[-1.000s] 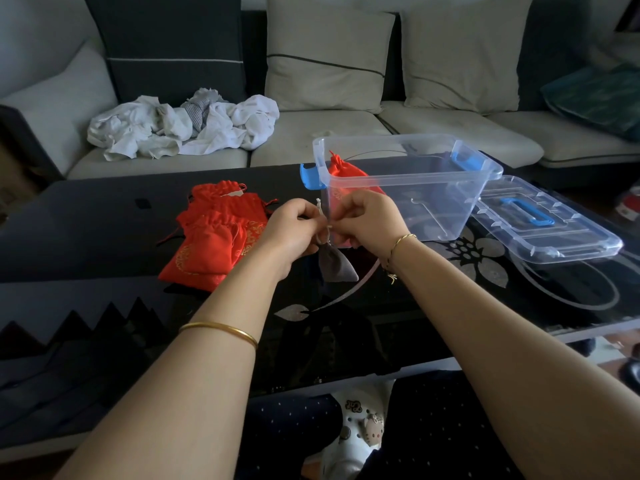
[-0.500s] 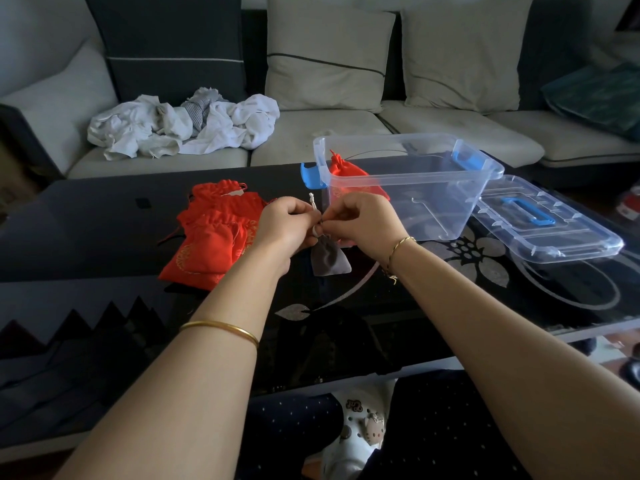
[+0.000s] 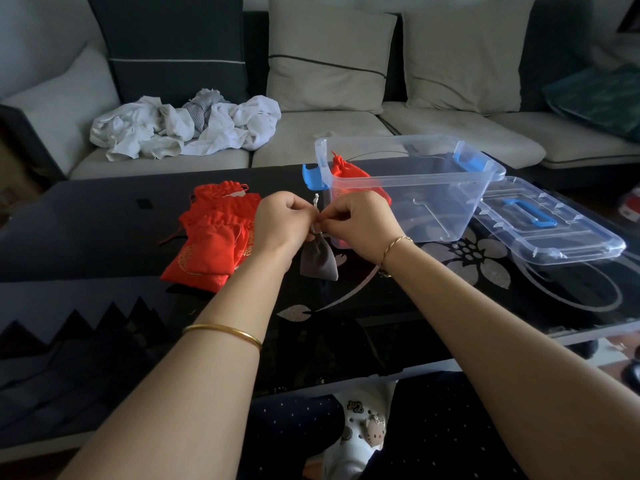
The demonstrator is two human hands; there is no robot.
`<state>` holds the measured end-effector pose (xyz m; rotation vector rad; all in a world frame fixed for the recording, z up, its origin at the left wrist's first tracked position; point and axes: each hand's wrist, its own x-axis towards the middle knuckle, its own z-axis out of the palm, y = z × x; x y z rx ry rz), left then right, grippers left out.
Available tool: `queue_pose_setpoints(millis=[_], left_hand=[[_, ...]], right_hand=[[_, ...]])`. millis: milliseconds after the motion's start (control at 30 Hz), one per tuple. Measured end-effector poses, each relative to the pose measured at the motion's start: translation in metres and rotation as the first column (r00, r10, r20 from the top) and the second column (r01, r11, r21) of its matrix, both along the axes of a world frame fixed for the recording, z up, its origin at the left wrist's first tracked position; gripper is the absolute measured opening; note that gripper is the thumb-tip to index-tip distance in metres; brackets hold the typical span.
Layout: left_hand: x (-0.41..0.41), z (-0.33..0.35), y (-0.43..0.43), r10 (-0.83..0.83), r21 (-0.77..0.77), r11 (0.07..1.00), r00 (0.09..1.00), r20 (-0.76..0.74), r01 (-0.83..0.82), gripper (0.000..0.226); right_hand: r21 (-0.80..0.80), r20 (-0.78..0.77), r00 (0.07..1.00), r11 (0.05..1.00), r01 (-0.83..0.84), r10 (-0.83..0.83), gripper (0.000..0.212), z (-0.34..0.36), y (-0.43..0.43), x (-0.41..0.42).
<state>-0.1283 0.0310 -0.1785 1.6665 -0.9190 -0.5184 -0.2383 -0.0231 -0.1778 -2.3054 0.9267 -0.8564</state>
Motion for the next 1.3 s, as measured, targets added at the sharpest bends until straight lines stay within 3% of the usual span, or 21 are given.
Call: queue_pose_setpoints(millis=[167,400,567,633,700,767,867,967,1033,1167,1300], left_hand=[[-0.0009,0.0033,0.001,-0.023,-0.012,1.0,0.997,0.07,0.024,0.015],[-0.0005,0.0055,0.0028,-0.045,-0.046,0.998,0.992,0.116,0.051,0.019],[-0.0018,0.005,0.0053,-0.077,-0.046,0.995,0.983,0.169,0.085,0.011],[-0.0015,0.0059,0.0046,-0.077,-0.041,0.996,0.988,0.136,0.084,0.012],[-0.0007,0.008,0.0027,-0.112,-0.032,0.993,0.994,-0.003,0.112,0.013],[0.0007,0.0073,0.0005,-0.144,0.021,0.989,0.988,-0.054,0.145,0.031],[0.001,0.005,0.0001,-0.112,0.085,0.991,0.985,0.131,0.101,0.055],[-0.0005,0.0056,-0.0007,-0.058,0.04,0.998,0.955,0.292,0.049,0.056],[0.0,0.0057,-0.0022,-0.044,0.012,0.999,0.952,0.303,0.043,0.051],[-0.0015,0.0022,-0.0017,-0.036,-0.024,0.999,0.95,0.309,0.046,0.038],[-0.0003,0.0005,-0.0033,-0.017,-0.077,0.996,0.941,0.338,0.046,0.031]], right_hand=[[-0.038,-0.041,0.999,0.999,-0.01,0.009,0.015,0.0005,-0.0015,-0.0004],[0.133,0.072,0.996,0.989,-0.059,0.05,0.011,0.0018,-0.0006,-0.0053],[0.203,0.041,0.997,0.976,-0.078,0.071,0.006,0.0027,-0.0022,-0.009],[0.171,0.01,0.998,0.983,-0.064,0.063,0.01,0.0024,-0.0016,-0.0091],[0.116,-0.015,0.999,0.993,-0.034,0.036,0.013,0.0019,-0.0018,-0.0082],[0.049,-0.042,0.999,0.999,-0.004,0.006,0.012,0.0018,-0.0036,-0.0075],[-0.077,-0.131,0.991,0.997,0.016,-0.026,0.013,0.0015,-0.0057,-0.006],[-0.107,-0.15,0.988,0.994,0.013,-0.029,0.014,-0.0003,-0.0052,-0.004],[-0.058,-0.116,0.993,0.998,0.023,-0.029,0.015,-0.0015,-0.0062,-0.0047],[0.187,0.065,0.998,0.982,-0.011,-0.001,0.016,-0.0024,-0.0034,-0.0085],[0.491,0.272,0.962,0.861,-0.134,-0.005,0.018,-0.0037,-0.0003,-0.0088]])
